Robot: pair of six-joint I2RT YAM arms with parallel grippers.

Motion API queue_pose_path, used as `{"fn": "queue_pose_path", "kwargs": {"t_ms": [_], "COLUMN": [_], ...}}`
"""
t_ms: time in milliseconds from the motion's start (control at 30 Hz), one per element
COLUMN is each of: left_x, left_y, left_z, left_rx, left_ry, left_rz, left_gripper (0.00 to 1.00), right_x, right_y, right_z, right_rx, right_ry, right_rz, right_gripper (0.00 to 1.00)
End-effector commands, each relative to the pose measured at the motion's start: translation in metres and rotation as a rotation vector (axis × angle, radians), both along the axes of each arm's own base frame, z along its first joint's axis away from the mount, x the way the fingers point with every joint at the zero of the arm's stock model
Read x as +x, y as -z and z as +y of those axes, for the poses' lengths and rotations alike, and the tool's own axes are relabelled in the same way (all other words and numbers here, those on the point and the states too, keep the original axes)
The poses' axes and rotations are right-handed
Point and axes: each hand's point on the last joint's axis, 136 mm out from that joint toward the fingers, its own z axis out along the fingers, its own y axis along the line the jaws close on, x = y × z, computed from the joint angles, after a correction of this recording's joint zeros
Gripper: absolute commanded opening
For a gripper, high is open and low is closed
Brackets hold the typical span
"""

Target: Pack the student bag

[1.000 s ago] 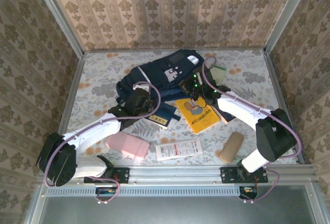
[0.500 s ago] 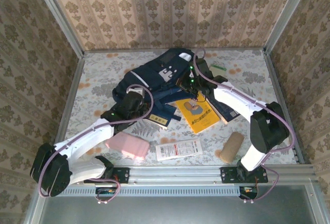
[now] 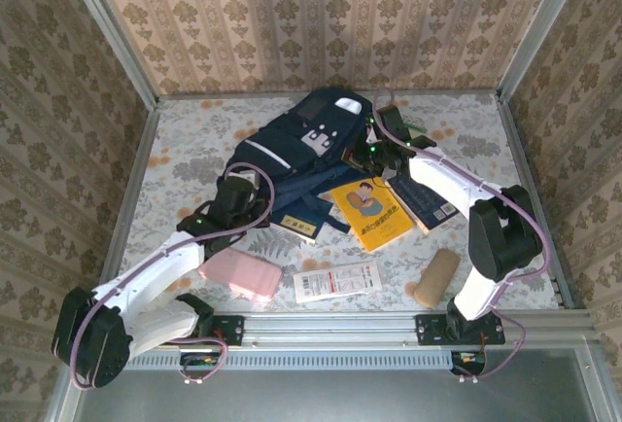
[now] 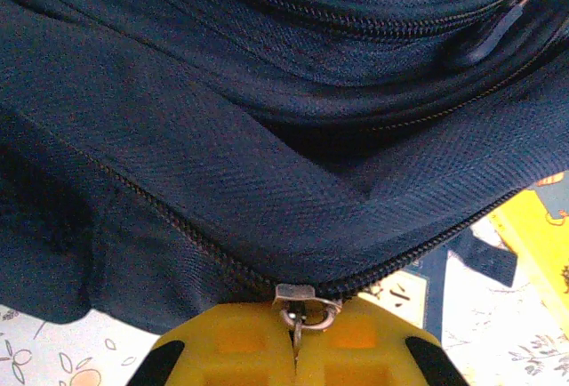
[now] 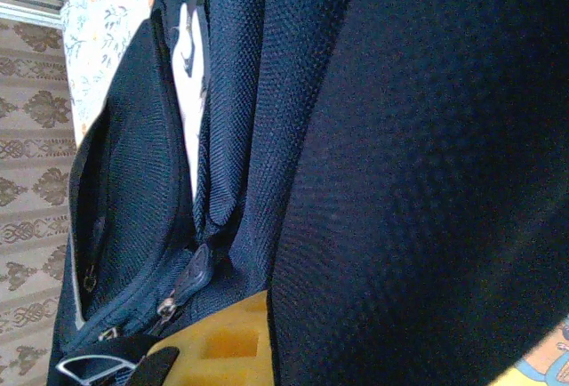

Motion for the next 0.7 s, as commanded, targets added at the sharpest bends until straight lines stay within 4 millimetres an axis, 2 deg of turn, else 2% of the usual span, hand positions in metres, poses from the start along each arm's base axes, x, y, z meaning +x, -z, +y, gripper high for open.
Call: {"fn": "queue_pose_path", "kwargs": {"t_ms": [0, 67, 100, 133, 167, 200, 267, 400, 500, 600, 667], "left_x": [-0.012, -0.013, -0.012, -0.012, -0.011, -0.01, -0.007, -0.002, -0.001, -0.002, -0.003], "left_y": [0.014, 0.013, 0.013, 0.009, 0.006, 0.001, -0.008, -0.031, -0.046, -0.057, -0.063], "left_z": [0.016, 0.006, 0.002, -0.005, -0.009, -0.014, -0.022, -0.038, -0.05, -0.06, -0.067], "left_rx": [0.028, 0.0, -0.011, -0.033, -0.046, -0.058, -0.078, -0.103, -0.11, -0.119, -0.13], "left_ry": [-0.03, 0.009, 0.023, 0.051, 0.065, 0.08, 0.101, 0.142, 0.169, 0.195, 0.207], "left_rz": [0.07, 0.084, 0.089, 0.087, 0.083, 0.077, 0.062, 0.031, 0.007, -0.007, -0.014], "left_gripper": [0.0, 0.0, 0.0, 0.0, 0.0, 0.0, 0.0, 0.0, 0.0, 0.0, 0.0], "right_x": [0.035, 0.037, 0.038, 0.038, 0.036, 0.034, 0.028, 0.007, -0.013, -0.03, -0.04], "right_y": [0.002, 0.008, 0.011, 0.012, 0.012, 0.009, 0.003, -0.02, -0.029, -0.034, -0.038], "right_z": [-0.036, -0.031, -0.031, -0.032, -0.035, -0.039, -0.046, -0.064, -0.069, -0.052, -0.033], "right_rx": [-0.081, -0.072, -0.075, -0.08, -0.091, -0.106, -0.136, -0.21, -0.188, -0.064, 0.032], "right_ry": [0.099, 0.084, 0.086, 0.093, 0.105, 0.122, 0.151, 0.223, 0.298, 0.294, 0.264], "right_rz": [-0.052, -0.03, -0.018, -0.015, -0.014, -0.023, -0.043, -0.093, -0.086, -0.067, -0.058], "right_gripper": [0.07, 0.1, 0.15, 0.29, 0.37, 0.43, 0.5, 0.51, 0.49, 0.4, 0.39]}}
